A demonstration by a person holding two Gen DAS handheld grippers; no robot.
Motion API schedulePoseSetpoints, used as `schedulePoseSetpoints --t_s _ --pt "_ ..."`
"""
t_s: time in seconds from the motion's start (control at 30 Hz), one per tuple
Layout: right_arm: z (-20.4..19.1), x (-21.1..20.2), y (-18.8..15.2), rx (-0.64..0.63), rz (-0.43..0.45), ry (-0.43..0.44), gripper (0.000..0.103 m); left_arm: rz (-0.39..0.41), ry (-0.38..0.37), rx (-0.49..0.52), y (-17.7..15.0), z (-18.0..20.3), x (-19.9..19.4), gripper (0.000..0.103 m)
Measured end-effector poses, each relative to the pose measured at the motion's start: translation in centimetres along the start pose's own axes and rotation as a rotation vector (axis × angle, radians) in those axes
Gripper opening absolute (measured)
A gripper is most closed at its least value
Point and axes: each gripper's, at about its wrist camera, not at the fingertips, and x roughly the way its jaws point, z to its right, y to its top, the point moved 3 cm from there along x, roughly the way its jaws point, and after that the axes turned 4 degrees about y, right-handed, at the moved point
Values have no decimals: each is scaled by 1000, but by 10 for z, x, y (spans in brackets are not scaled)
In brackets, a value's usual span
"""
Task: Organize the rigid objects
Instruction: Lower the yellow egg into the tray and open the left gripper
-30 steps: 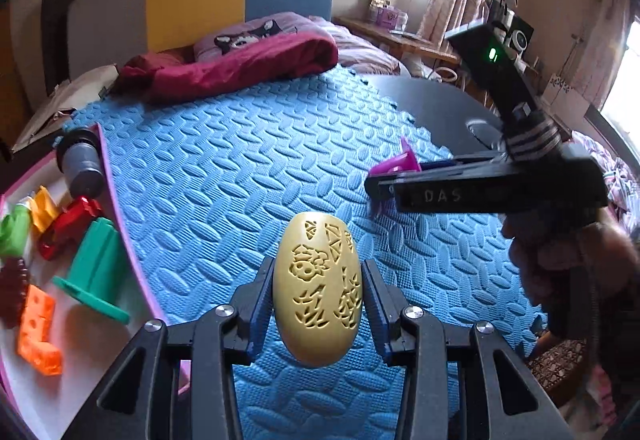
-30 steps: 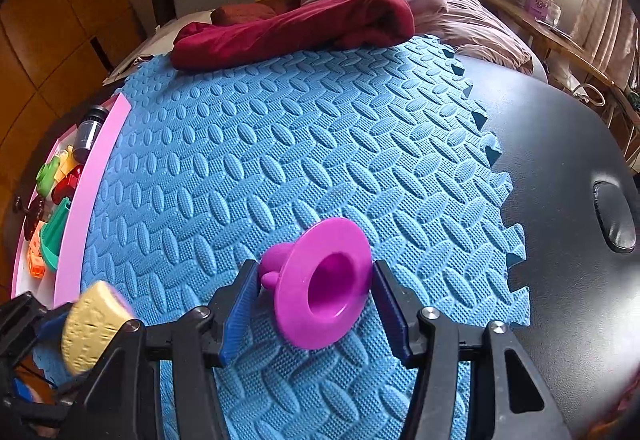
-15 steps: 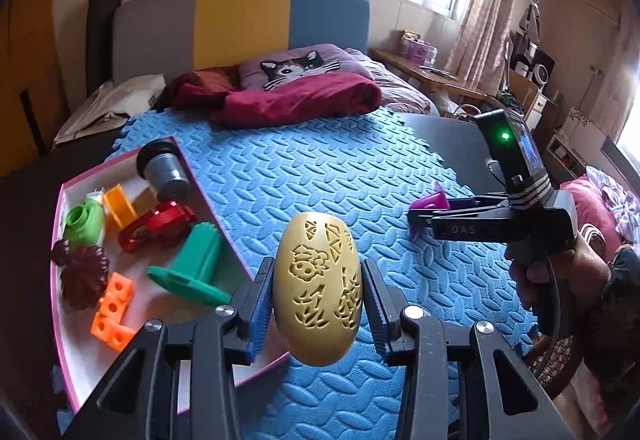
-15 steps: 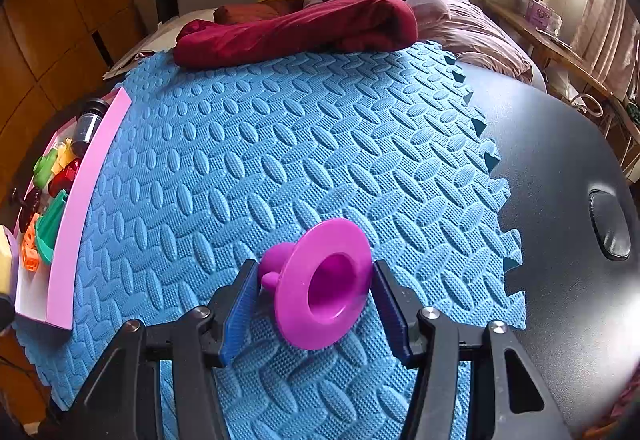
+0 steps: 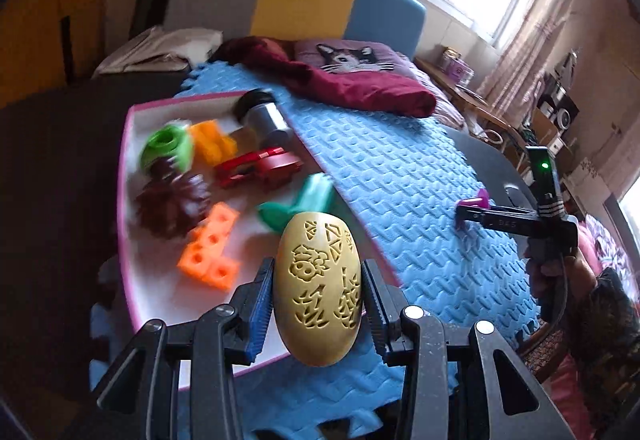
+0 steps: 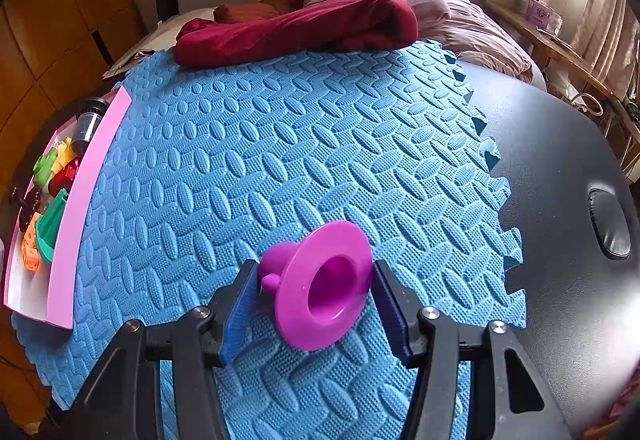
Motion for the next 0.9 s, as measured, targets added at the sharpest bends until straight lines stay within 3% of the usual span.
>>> schedulePoseSetpoints --t_s 0.17,0.47,0.57,0.77,0.8,0.9 --pt "-1 0 1 -6 -2 2 57 -33 2 -63 -15 -35 -1 42" --pt "-2 0 0 -9 -1 0 57 -92 36 20 -4 -31 44 42" --pt "-1 0 1 -8 -1 2 57 -120 75 26 0 -37 59 29" --pt "-2 0 1 -12 -1 2 57 -99 110 15 -1 -41 55 32" --pt "-2 0 1 -10 -2 2 57 -94 111 11 -2 -41 52 34" --pt "-1 0 1 -3 -3 7 57 -79 121 -20 -4 -45 43 61"
